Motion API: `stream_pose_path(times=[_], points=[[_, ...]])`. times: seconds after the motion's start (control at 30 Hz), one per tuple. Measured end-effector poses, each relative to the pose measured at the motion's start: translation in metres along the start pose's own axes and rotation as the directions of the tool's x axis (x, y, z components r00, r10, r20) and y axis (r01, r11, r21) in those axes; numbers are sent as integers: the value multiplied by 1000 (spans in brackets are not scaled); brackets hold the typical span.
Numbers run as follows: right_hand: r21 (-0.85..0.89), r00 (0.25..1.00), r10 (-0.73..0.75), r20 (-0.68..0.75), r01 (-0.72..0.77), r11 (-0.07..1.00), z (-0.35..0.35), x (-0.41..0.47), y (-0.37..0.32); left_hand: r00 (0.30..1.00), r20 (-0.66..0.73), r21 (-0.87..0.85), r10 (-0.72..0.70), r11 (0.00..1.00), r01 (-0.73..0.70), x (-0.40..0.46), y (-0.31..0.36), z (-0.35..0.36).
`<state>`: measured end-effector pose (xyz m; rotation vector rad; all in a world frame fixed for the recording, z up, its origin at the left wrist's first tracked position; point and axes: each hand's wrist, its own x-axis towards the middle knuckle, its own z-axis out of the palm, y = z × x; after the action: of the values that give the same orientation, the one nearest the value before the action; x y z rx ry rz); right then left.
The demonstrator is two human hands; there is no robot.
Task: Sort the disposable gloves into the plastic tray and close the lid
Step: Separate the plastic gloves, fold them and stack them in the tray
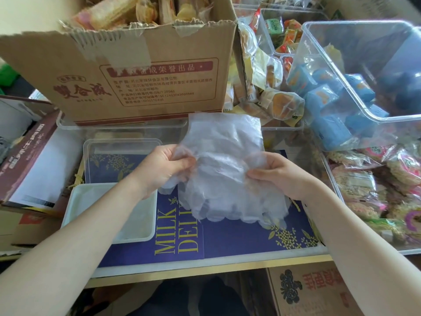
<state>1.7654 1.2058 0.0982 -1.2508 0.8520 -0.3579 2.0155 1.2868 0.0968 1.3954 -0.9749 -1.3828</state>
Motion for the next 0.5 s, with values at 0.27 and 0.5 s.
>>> stream_pose_path(times=[0.27,0.5], points=[[156,990,-133,-39,138,978,4,5,8,991,-63,-77,119,989,-124,-3,-5,-1],[210,979,-199,49,185,960,6,1,0,975,90,-80,203,977,-196,-9,-3,-11]])
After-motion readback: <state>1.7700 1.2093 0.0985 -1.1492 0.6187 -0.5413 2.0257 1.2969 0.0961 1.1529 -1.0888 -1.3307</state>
